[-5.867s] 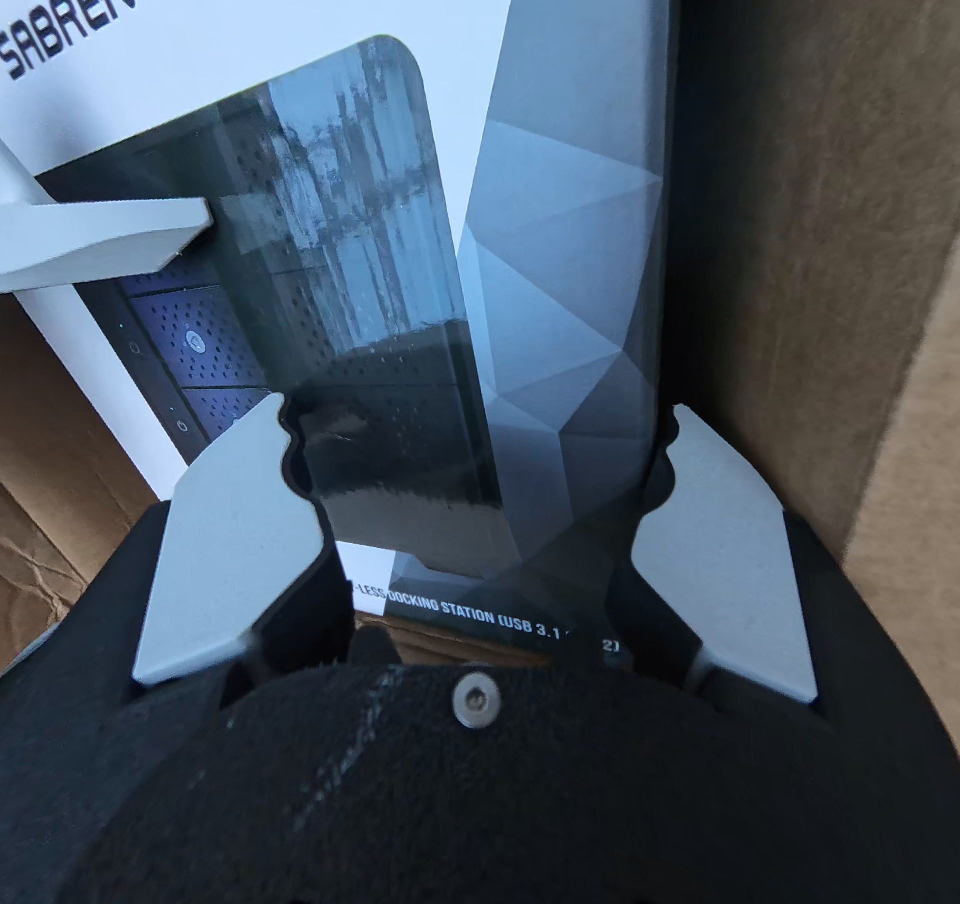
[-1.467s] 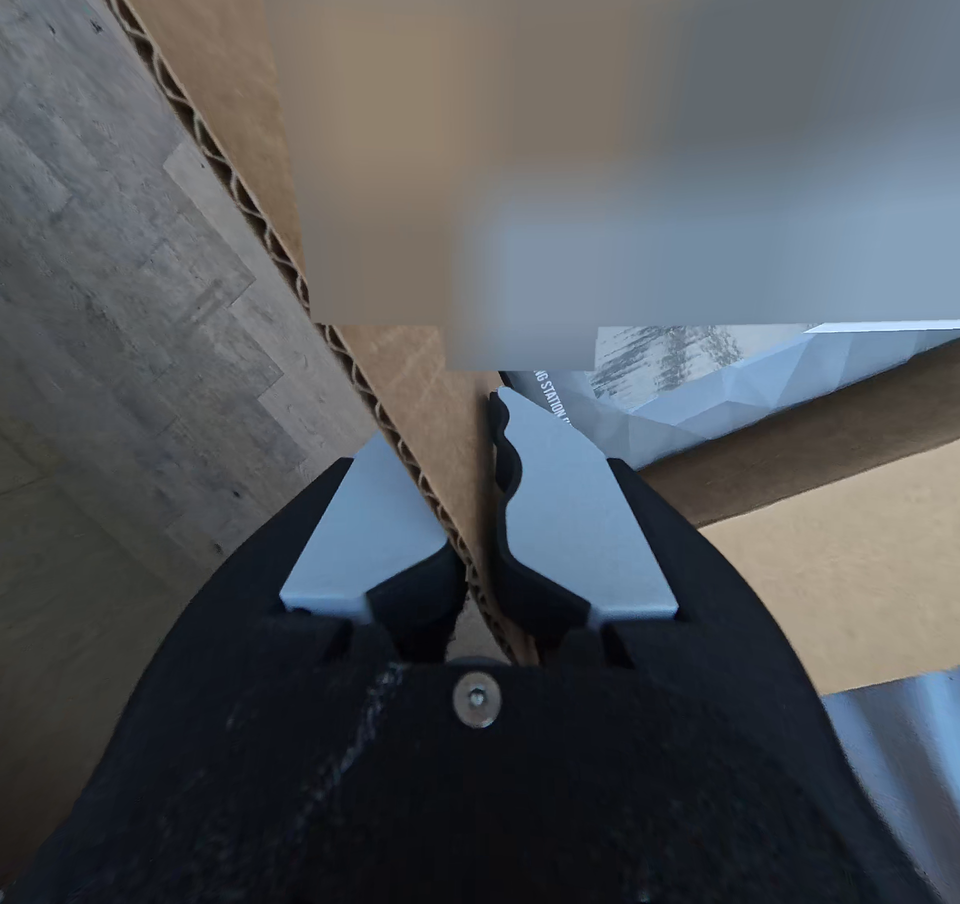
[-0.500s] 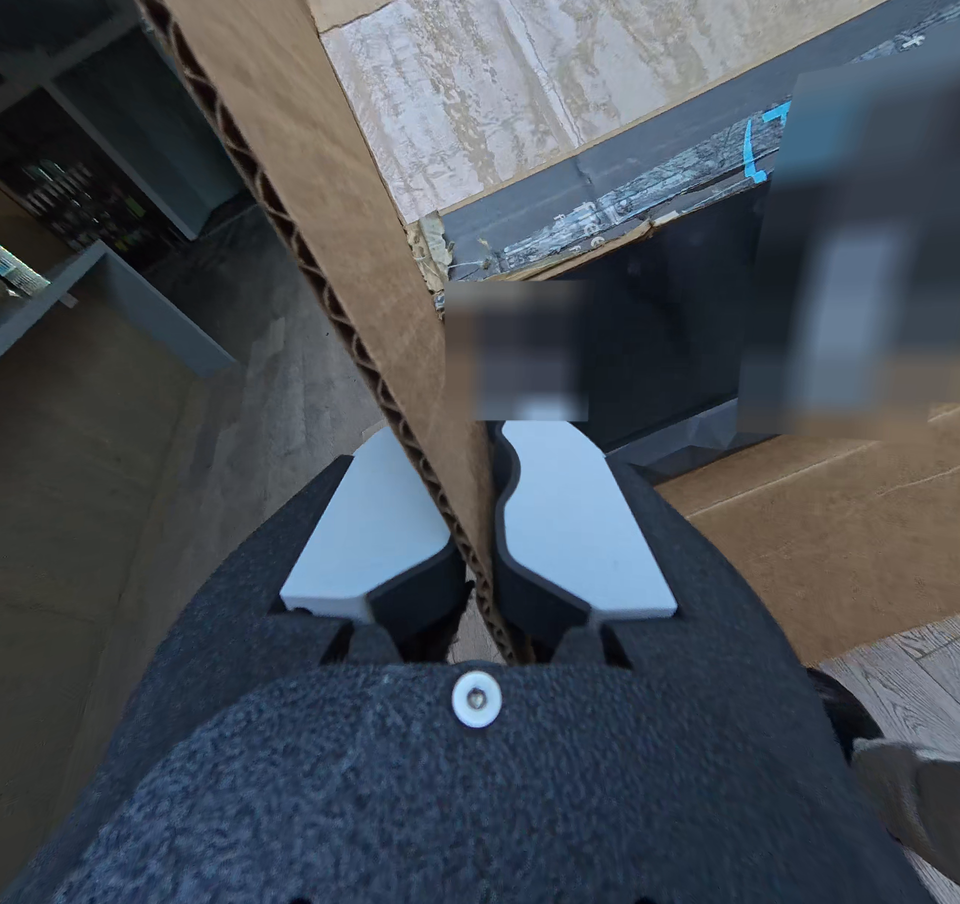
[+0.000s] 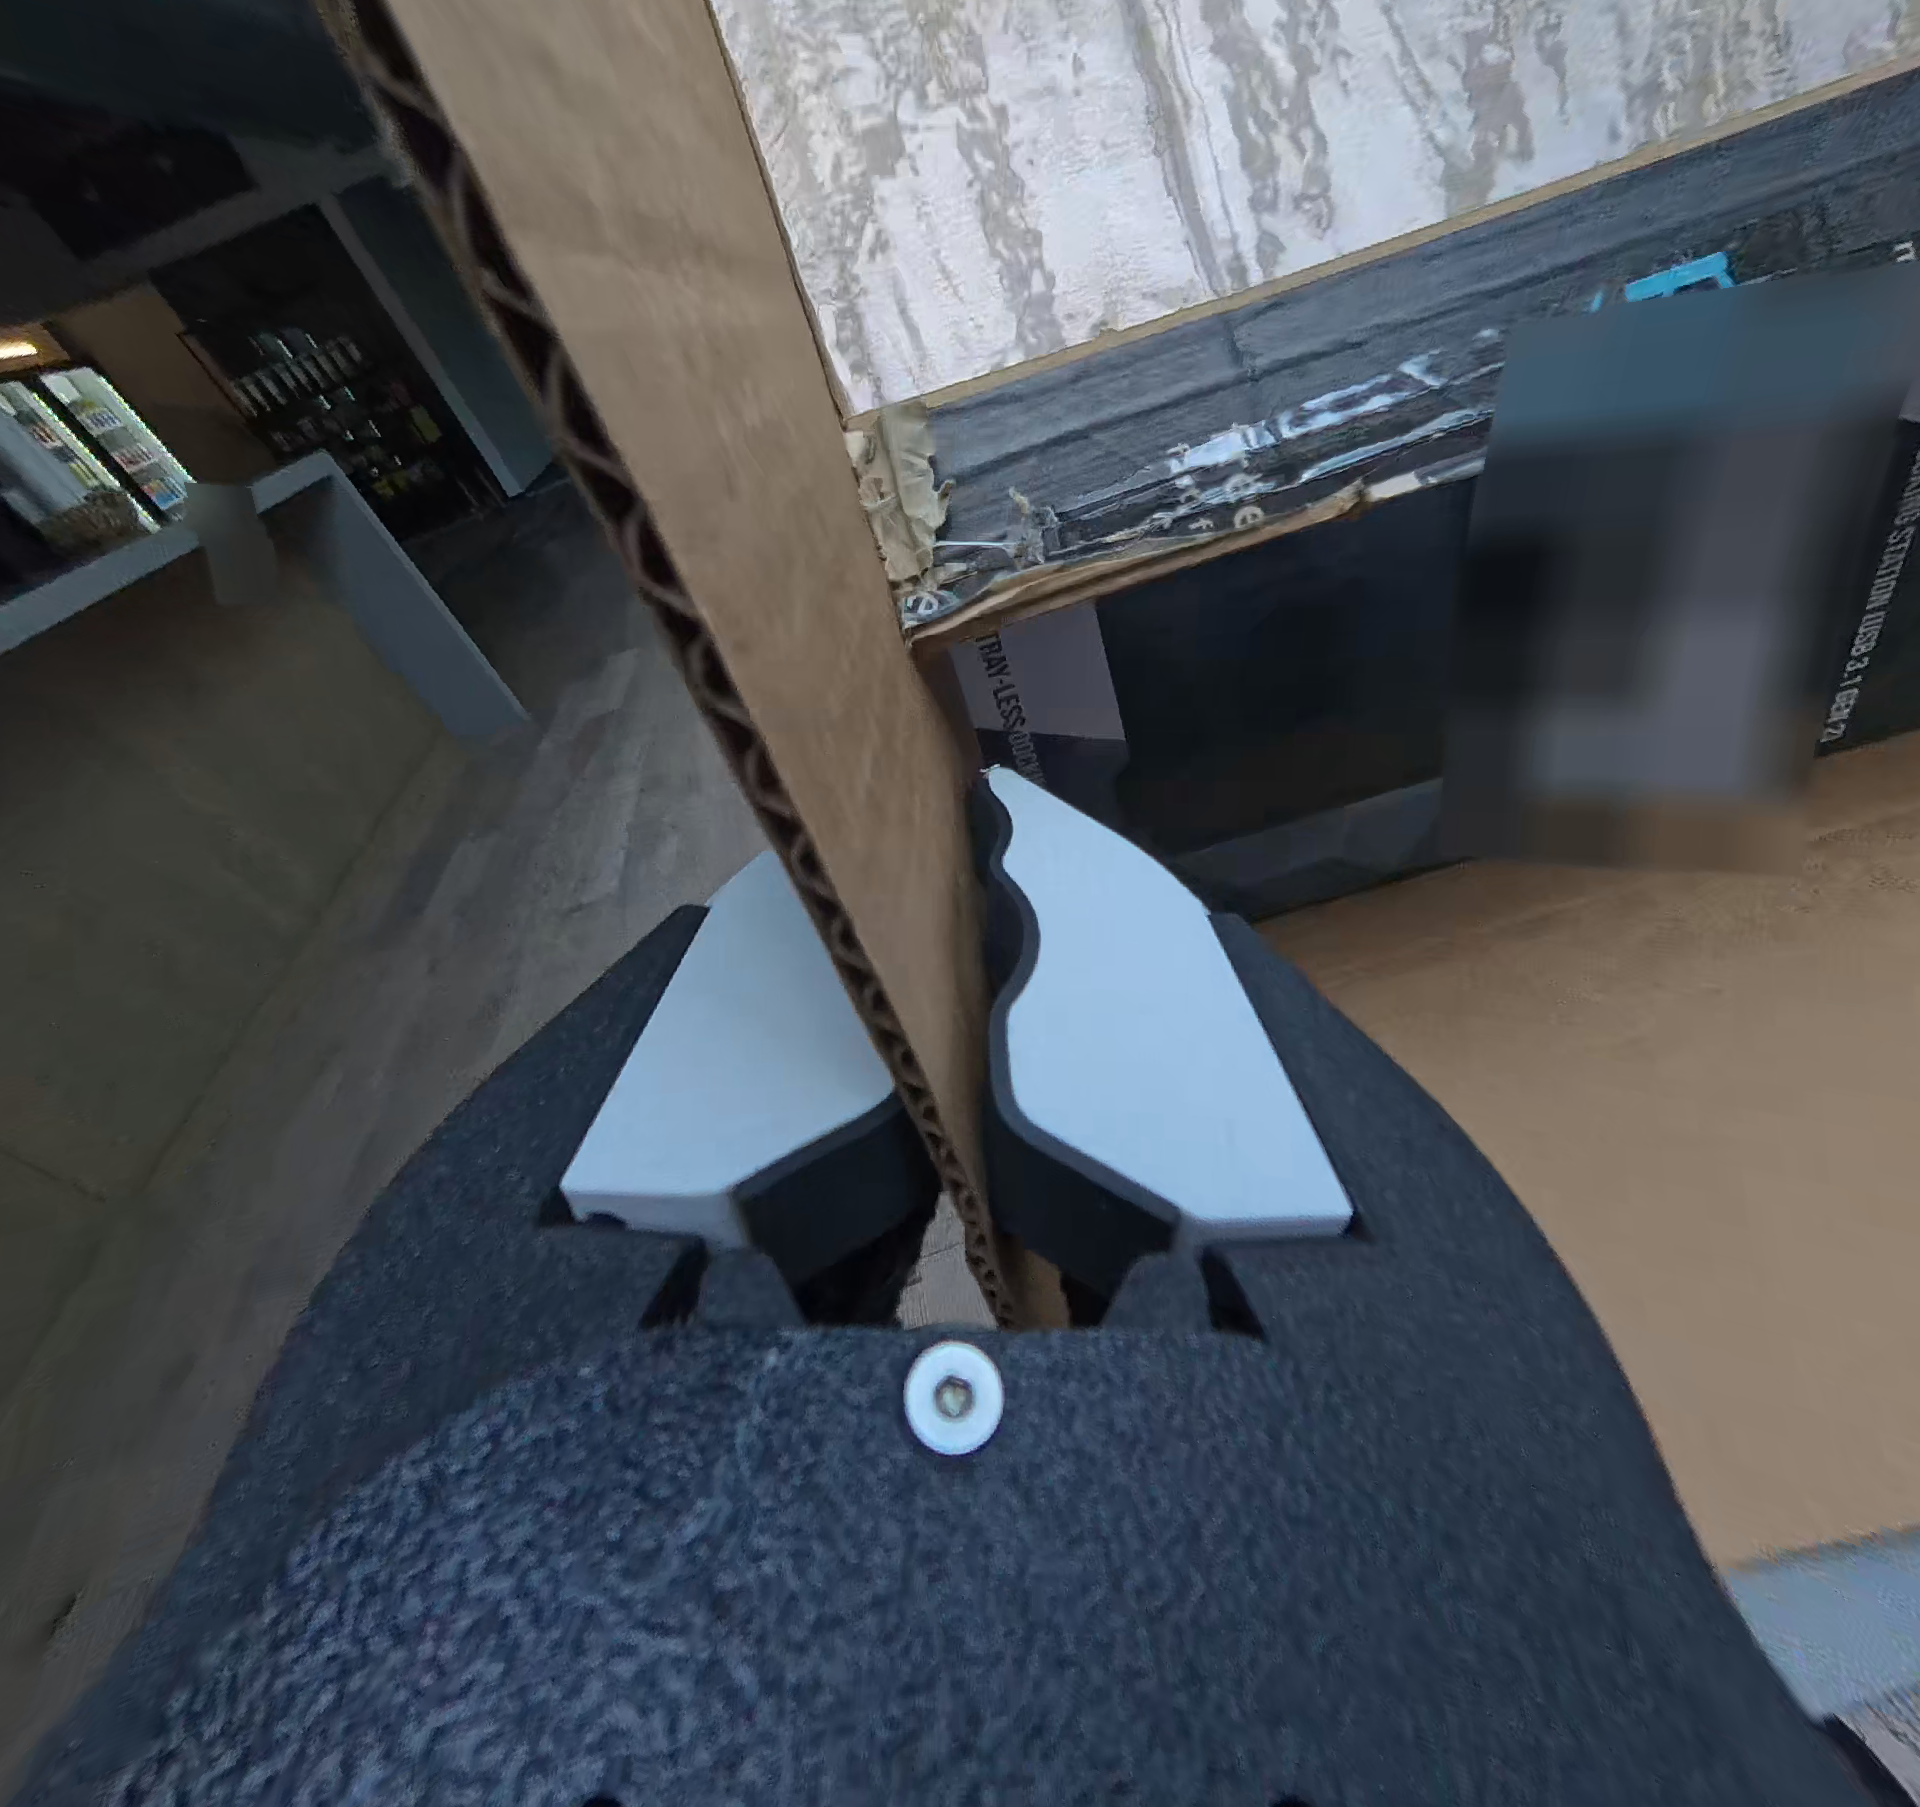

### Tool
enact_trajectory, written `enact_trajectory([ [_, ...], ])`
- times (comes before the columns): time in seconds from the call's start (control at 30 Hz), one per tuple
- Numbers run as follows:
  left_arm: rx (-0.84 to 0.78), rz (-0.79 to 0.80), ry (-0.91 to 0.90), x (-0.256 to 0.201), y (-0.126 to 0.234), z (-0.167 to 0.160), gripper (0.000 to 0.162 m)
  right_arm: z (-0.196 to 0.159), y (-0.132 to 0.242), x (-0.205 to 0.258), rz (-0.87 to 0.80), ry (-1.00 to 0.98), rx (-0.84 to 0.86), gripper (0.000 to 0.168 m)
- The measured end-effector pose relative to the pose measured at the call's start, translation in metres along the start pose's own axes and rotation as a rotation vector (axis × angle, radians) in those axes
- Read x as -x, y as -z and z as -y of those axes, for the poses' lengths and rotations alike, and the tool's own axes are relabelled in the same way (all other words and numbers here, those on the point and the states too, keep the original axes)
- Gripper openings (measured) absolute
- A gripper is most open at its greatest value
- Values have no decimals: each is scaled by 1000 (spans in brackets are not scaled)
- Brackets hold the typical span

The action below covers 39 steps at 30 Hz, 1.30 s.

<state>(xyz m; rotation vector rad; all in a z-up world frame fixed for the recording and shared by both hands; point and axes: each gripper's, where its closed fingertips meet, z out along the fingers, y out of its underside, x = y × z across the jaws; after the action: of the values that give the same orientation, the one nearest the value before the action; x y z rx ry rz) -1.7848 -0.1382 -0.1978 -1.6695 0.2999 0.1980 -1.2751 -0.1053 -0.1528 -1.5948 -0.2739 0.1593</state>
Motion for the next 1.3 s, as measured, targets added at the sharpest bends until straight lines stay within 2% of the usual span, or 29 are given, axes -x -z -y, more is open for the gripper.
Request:
enact_trajectory([
  [0.1,83,-6,40,-12,-37,-32,3,-45,-35,-10,-61,-2,78,4],
  [0.2,80,-10,77,-13,-56,-26,3,-47,-57,-20,-103,0,91,5],
  [0.27,88,-4,53,-11,-56,-31,4,-50,-58,-24,-97,46,124,10],
  [0.33,49,25,3,-8,-40,-33,8,-52,-44,-25,-93,9,122,35],
  [0.4,12,55,-4,-7,-8,-32,10,-49,-15,-23,-101,-19,97,51],
  [0.47,-21,58,-19,-16,36,-31,10,-41,29,-19,-139,-31,46,55],
  [0.53,-58,-17,-11,-49,75,-29,6,-34,76,-2,-165,-13,-19,50],
  [0.6,-78,-194,44,-107,87,-26,5,-52,100,35,-96,6,35,46],
  [0.7,-77,-347,11,-187,48,-18,14,-101,99,96,51,42,191,49],
  [0.77,-52,-378,51,-218,5,-7,28,-110,89,124,104,-34,205,54],
  [0.87,-48,-344,191,-225,-52,23,46,-97,75,147,133,-104,151,55],
  [0.97,-76,-315,293,-212,-79,58,46,-97,61,160,177,-130,180,57],
  [1.0,-84,-303,307,-204,-79,69,49,-99,57,163,195,-138,190,58],
  [1.03,-160,-293,264,-195,-70,90,52,-100,54,166,212,-133,191,58],
  [1.1,-379,-156,185,-161,-40,150,30,-101,47,171,236,-97,199,57],
  [1.13,-406,-141,170,-149,-31,174,24,-99,43,171,238,-88,197,57],
  [1.17,-393,-163,173,-141,-28,196,23,-93,38,173,244,-93,183,57],
  [1.23,-406,-172,210,-115,-26,237,22,-70,25,178,262,-89,119,58],
  [1.3,-425,-165,237,-85,-30,272,13,-42,9,188,283,-19,53,58],
])
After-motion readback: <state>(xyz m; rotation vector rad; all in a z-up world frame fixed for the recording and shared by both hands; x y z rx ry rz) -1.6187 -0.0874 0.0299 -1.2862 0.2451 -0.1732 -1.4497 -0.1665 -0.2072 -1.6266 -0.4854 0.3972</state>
